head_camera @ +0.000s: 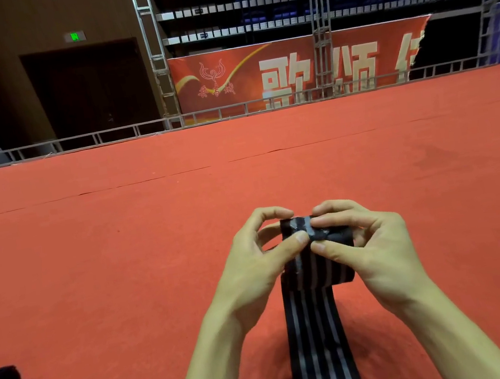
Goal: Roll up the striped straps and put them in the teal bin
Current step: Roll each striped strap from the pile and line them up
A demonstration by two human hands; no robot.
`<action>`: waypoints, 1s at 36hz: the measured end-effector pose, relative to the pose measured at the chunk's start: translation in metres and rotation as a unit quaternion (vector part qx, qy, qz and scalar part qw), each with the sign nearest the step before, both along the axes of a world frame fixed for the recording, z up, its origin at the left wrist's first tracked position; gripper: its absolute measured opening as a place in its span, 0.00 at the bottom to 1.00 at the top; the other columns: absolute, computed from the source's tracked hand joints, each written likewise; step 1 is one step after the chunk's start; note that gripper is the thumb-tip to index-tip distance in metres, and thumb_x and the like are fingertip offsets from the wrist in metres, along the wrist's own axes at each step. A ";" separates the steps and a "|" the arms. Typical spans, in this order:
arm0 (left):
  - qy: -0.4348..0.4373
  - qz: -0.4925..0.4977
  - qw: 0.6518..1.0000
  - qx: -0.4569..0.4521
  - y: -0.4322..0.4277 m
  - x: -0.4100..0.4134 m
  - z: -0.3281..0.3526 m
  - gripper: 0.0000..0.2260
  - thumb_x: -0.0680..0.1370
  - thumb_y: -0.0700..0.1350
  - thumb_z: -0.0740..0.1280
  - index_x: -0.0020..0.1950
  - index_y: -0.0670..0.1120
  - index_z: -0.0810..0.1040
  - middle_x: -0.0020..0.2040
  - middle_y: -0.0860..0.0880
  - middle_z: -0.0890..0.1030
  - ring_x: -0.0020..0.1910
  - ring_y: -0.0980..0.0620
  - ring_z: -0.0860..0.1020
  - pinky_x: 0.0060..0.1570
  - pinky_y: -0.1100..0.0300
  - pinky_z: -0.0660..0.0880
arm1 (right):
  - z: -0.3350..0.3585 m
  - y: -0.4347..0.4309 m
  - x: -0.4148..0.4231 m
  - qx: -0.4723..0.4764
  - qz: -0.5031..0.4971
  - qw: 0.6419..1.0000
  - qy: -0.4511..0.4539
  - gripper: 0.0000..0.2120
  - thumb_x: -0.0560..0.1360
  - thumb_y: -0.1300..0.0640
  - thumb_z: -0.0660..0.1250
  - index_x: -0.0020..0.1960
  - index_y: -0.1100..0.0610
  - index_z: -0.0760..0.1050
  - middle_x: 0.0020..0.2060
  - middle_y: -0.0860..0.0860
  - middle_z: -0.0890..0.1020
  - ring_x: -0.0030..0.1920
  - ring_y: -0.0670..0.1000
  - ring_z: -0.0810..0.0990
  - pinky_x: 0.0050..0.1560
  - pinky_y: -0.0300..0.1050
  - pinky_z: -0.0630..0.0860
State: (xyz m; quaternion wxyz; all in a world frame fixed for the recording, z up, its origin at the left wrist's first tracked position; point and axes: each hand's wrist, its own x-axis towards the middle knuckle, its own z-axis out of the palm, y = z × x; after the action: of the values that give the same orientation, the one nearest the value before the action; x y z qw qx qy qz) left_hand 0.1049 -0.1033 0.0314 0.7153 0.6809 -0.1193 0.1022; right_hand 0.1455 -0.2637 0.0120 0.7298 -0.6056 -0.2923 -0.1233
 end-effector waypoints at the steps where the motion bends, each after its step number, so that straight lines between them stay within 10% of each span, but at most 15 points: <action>1: -0.010 0.004 1.000 0.003 0.002 0.001 -0.001 0.14 0.70 0.44 0.77 0.53 0.50 0.79 0.54 0.47 0.83 0.51 0.50 0.83 0.53 0.54 0.80 | -0.001 0.001 0.000 -0.003 -0.002 1.000 0.000 0.16 0.63 0.72 0.77 0.42 0.52 0.87 0.50 0.48 0.84 0.54 0.50 0.83 0.53 0.42 0.79; 11: -0.094 0.070 0.993 0.031 -0.001 0.002 -0.001 0.14 0.73 0.30 0.73 0.53 0.46 0.80 0.55 0.51 0.83 0.48 0.49 0.85 0.50 0.55 0.82 | 0.002 -0.002 0.001 0.019 0.042 0.997 0.057 0.33 0.60 0.65 0.82 0.62 0.46 0.79 0.57 0.51 0.83 0.53 0.54 0.85 0.50 0.45 0.81; 21: -0.111 0.054 0.990 0.069 -0.002 0.005 -0.006 0.17 0.75 0.30 0.70 0.56 0.50 0.79 0.55 0.57 0.82 0.53 0.50 0.83 0.50 0.58 0.79 | 0.007 -0.005 -0.005 -0.021 0.005 0.999 0.039 0.20 0.68 0.72 0.74 0.54 0.51 0.82 0.47 0.50 0.86 0.44 0.56 0.87 0.38 0.52 0.83; 36: -0.099 0.067 0.988 0.094 0.002 0.007 -0.006 0.19 0.72 0.44 0.73 0.60 0.60 0.77 0.56 0.57 0.81 0.59 0.49 0.80 0.56 0.46 0.80 | 0.001 -0.002 0.003 -0.035 -0.035 0.999 -0.002 0.28 0.69 0.67 0.76 0.60 0.41 0.78 0.57 0.45 0.82 0.60 0.50 0.81 0.56 0.59 0.81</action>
State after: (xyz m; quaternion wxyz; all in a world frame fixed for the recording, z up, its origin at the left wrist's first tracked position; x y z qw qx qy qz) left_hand 0.1118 -0.1013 0.0258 0.6241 0.7383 -0.1525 0.2054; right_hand 0.1485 -0.2661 0.0125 0.7028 -0.6402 -0.2771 -0.1396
